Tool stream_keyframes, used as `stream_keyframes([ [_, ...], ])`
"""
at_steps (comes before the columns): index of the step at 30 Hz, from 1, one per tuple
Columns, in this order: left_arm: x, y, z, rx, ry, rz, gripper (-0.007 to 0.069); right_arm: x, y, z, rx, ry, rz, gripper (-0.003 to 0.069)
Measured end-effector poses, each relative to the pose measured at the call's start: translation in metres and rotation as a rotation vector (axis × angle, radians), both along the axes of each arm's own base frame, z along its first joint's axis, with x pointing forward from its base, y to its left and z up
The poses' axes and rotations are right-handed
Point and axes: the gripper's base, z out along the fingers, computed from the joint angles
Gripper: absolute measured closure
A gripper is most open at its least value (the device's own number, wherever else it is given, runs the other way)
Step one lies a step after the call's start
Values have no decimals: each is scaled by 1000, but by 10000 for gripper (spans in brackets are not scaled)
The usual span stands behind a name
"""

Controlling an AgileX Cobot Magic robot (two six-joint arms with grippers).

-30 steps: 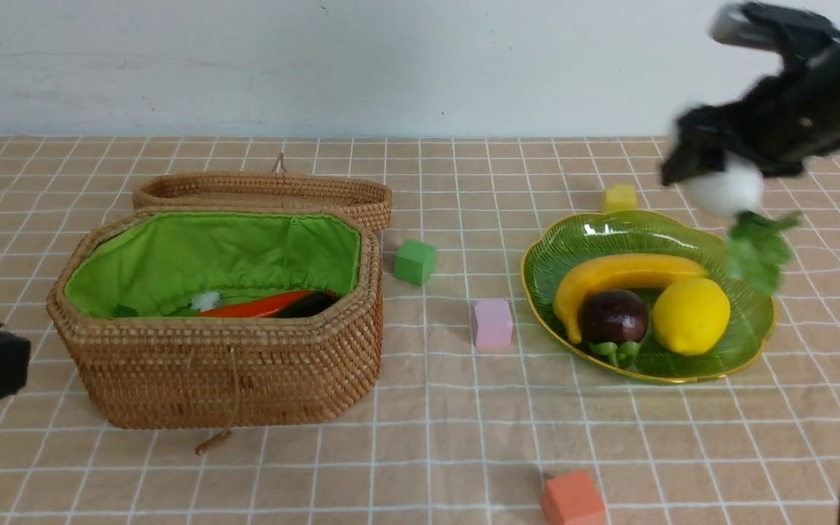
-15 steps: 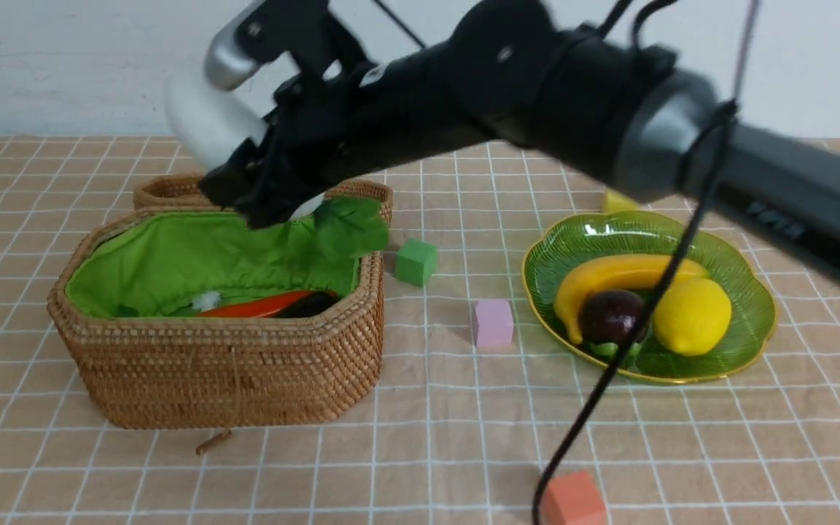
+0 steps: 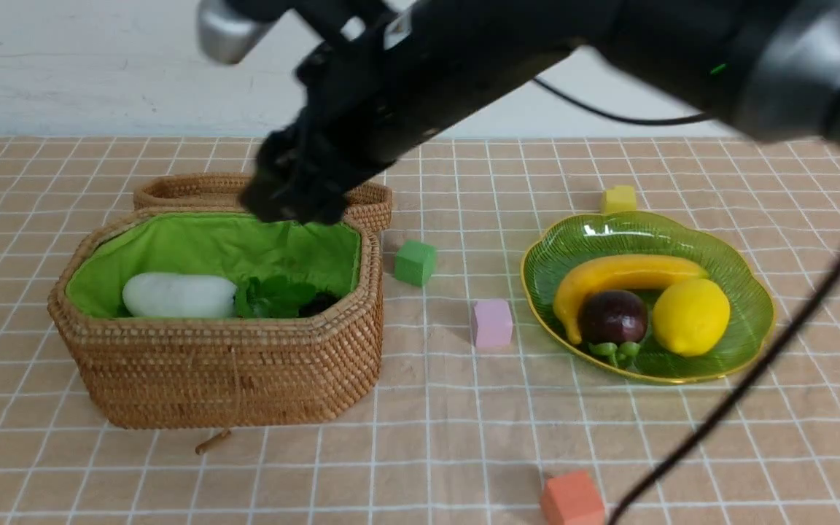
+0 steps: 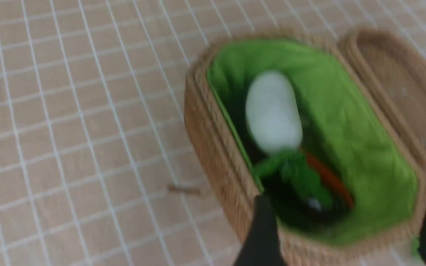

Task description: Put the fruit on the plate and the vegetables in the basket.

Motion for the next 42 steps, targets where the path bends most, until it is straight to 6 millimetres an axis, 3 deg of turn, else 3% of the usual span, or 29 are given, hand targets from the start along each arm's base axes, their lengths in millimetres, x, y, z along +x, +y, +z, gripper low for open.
stream_keyframes([
  [1,-1,1,0,-6,-4,-1,619,-1,-3,2,-9,10,-11,166],
  [3,-19,12,-5,-80,-108,-56,636,-9,-41,16,-98,100,-170,311],
  [4,-20,12,-8,-86,-115,-64,637,-9,-43,17,-101,102,-183,323],
  [5,-32,20,-18,-142,-167,-97,637,-11,-62,22,-109,123,-281,425],
  [6,-33,21,-19,-148,-171,-102,637,-12,-66,23,-113,124,-296,450],
  [7,-38,23,-26,-172,-186,-117,637,-14,-74,24,-116,132,-331,501],
  [8,-47,27,-46,-239,-212,-164,637,-25,-94,24,-110,169,-417,618],
  [10,-51,27,-60,-273,-223,-191,637,-37,-107,23,-105,200,-464,657],
  [12,-52,26,-71,-295,-235,-213,637,-50,-118,20,-101,226,-499,666],
  [13,-50,21,-87,-296,-234,-231,637,-71,-132,20,-94,243,-529,666],
  [18,-40,6,-124,-259,-189,-265,637,-132,-170,-8,-83,353,-634,659],
  [22,-35,0,-145,-224,-145,-270,637,-167,-193,-26,-45,388,-703,657],
  [29,-28,-6,-180,-161,-62,-267,637,-197,-212,-46,36,355,-721,655],
  [39,-26,-8,-205,-115,-1,-263,633,-211,-220,-49,33,361,-719,650],
  [42,-25,-8,-206,-110,6,-261,631,-209,-226,-47,52,294,-746,648],
])
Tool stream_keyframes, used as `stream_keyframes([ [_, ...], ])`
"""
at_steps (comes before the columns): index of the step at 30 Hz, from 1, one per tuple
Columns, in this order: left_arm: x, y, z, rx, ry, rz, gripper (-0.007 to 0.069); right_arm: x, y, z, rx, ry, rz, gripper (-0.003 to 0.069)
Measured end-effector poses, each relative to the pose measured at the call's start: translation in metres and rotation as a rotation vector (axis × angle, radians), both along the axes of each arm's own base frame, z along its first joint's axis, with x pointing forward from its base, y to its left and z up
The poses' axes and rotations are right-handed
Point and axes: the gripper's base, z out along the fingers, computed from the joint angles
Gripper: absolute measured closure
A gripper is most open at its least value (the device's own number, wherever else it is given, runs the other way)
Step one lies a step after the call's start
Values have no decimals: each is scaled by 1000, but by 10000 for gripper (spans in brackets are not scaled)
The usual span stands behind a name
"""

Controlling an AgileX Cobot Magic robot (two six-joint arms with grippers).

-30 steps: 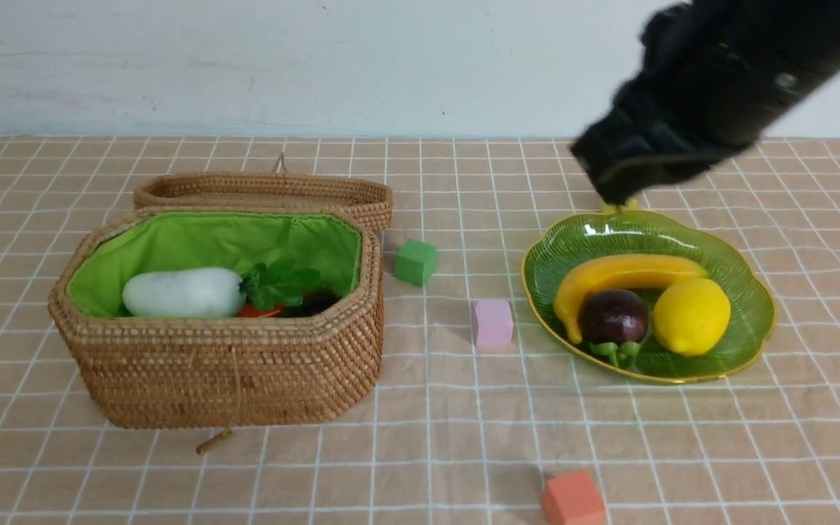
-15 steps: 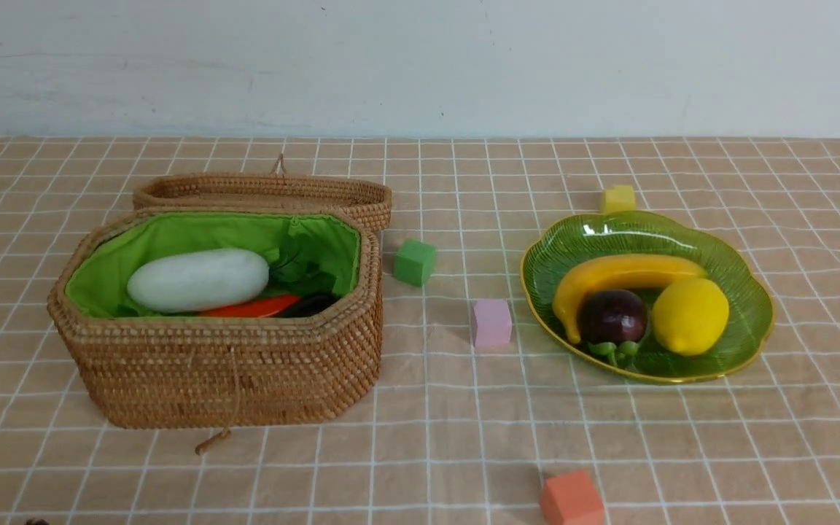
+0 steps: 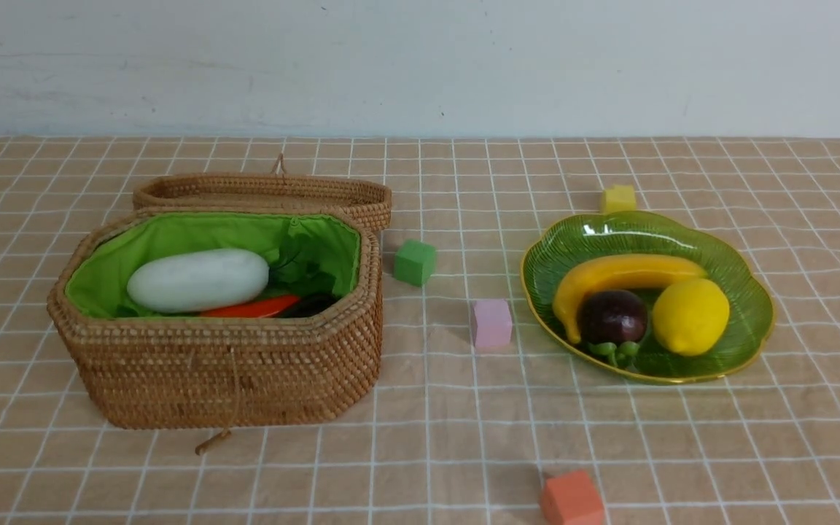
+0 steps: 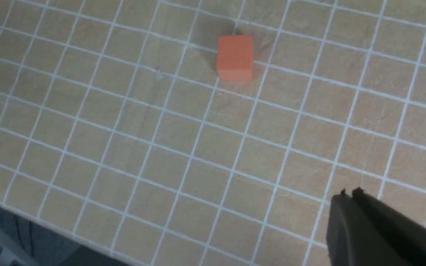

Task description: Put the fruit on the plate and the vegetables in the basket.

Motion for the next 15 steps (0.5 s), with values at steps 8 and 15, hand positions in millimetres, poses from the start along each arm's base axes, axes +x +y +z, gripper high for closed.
stream_keyframes([
  [8,0,0,-2,9,10,4,625,-21,-40,-40,128,-466,-270,664],
  [15,0,1,-4,25,26,14,620,-38,-52,-164,109,-613,-437,664],
])
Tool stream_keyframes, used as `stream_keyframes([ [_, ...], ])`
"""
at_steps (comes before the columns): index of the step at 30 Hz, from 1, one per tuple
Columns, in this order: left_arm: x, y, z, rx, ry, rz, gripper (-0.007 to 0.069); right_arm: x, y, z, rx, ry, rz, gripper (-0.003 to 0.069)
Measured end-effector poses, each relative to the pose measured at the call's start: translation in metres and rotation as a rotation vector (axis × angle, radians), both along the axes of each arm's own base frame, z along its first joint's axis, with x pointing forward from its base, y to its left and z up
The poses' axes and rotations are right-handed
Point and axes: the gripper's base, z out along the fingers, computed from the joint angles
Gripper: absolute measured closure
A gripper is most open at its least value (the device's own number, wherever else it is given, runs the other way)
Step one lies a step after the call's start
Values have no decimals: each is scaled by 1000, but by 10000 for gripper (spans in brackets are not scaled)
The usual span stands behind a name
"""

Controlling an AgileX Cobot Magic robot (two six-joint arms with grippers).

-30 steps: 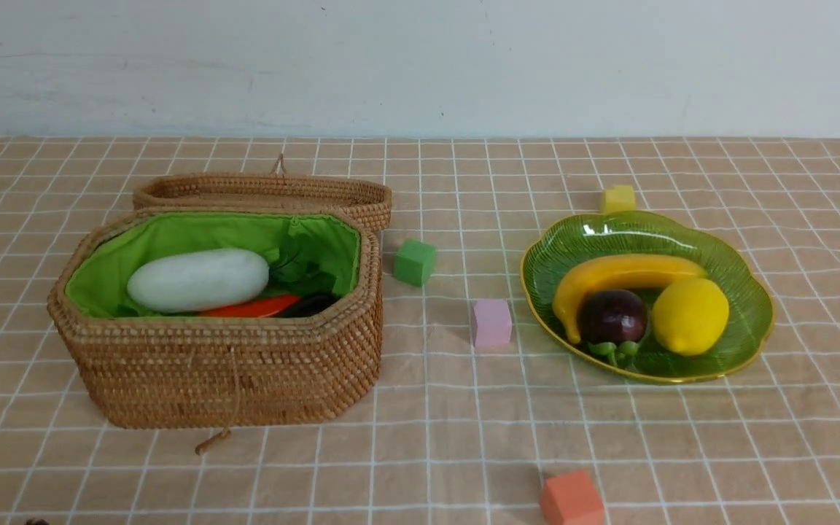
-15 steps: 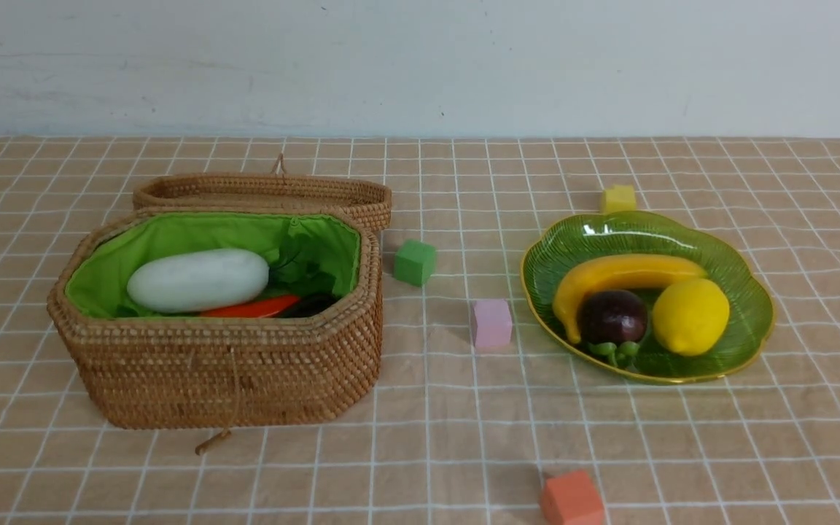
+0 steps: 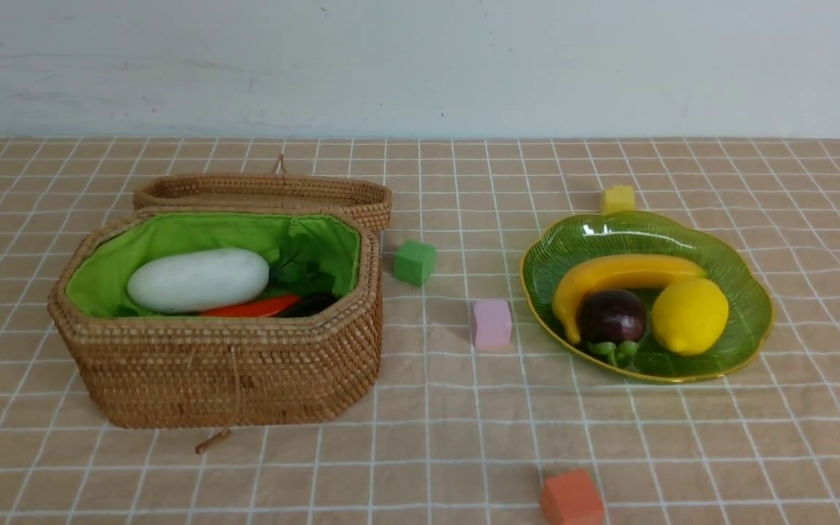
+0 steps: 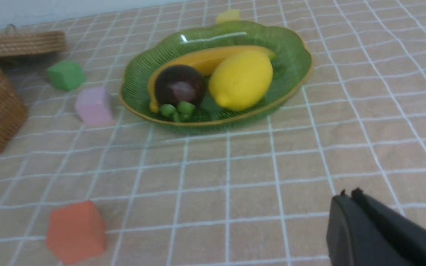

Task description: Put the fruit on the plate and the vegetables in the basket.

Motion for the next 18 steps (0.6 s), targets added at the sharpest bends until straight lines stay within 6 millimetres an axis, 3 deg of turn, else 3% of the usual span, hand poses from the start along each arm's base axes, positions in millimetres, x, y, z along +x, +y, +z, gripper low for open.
stream_keyframes([
  [3,0,0,0,1,0,1,617,-1,-1,-19,-1,14,-19,664],
  [18,0,0,0,6,2,3,606,-1,-1,-19,2,18,-18,659],
])
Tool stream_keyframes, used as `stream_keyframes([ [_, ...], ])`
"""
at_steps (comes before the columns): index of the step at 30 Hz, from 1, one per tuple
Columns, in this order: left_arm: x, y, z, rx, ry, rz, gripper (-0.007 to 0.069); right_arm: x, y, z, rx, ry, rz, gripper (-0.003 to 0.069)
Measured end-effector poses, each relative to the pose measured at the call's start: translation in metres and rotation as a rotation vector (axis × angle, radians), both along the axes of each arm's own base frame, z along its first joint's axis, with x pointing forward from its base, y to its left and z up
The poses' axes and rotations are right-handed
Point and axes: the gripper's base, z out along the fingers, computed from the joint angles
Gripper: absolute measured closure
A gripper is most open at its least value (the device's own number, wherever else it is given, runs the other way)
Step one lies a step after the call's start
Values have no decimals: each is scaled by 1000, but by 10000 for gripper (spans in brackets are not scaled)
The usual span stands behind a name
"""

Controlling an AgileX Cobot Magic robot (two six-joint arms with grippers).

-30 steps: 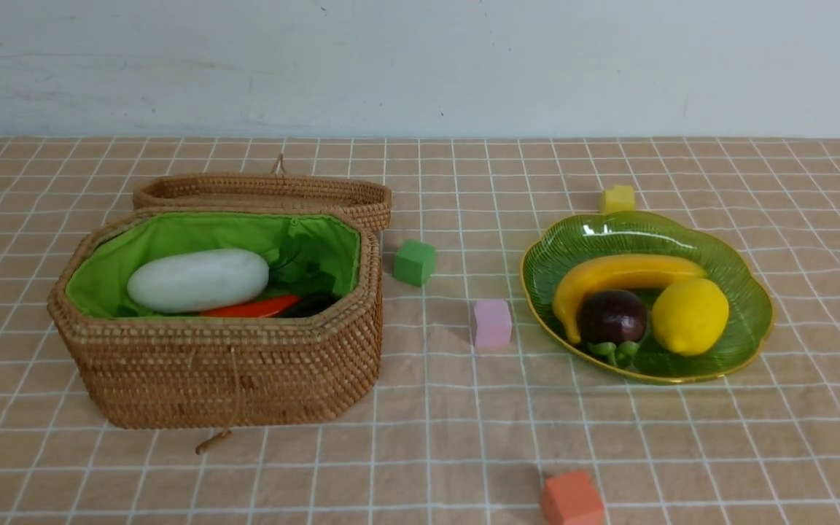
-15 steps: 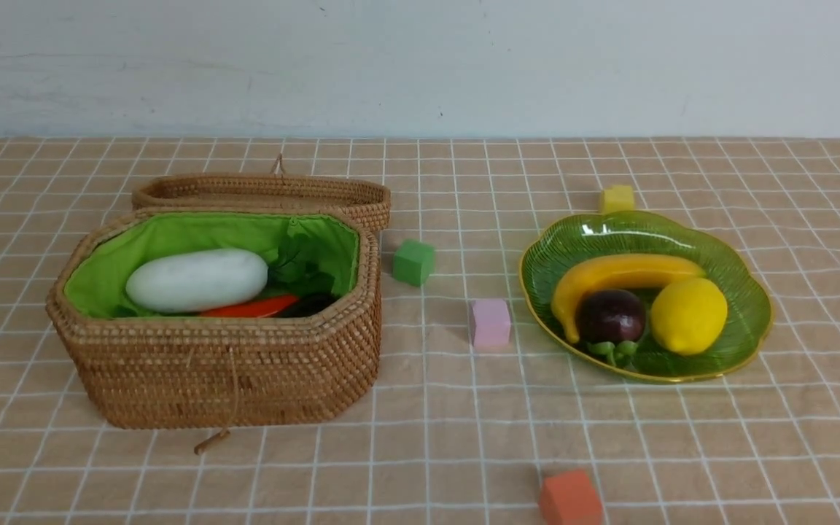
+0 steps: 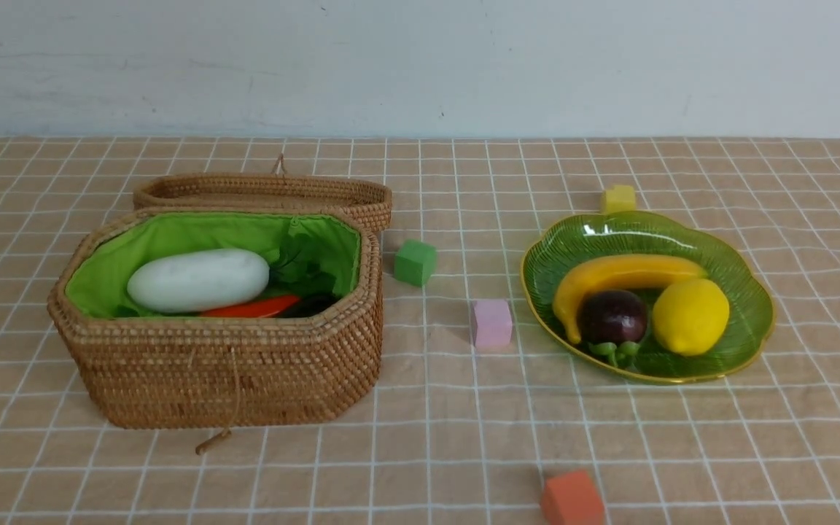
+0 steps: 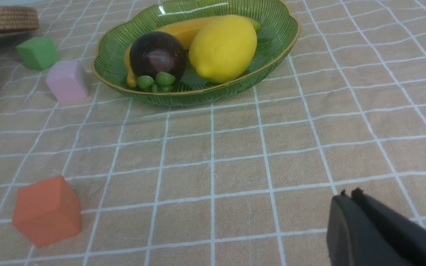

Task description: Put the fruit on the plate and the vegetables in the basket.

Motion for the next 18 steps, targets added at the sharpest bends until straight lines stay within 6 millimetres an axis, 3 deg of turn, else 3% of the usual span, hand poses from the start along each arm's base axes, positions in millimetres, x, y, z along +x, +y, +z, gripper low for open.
stream_keyframes([
  [18,0,0,-3,6,6,0,606,0,0,0,0,1,0,648],
])
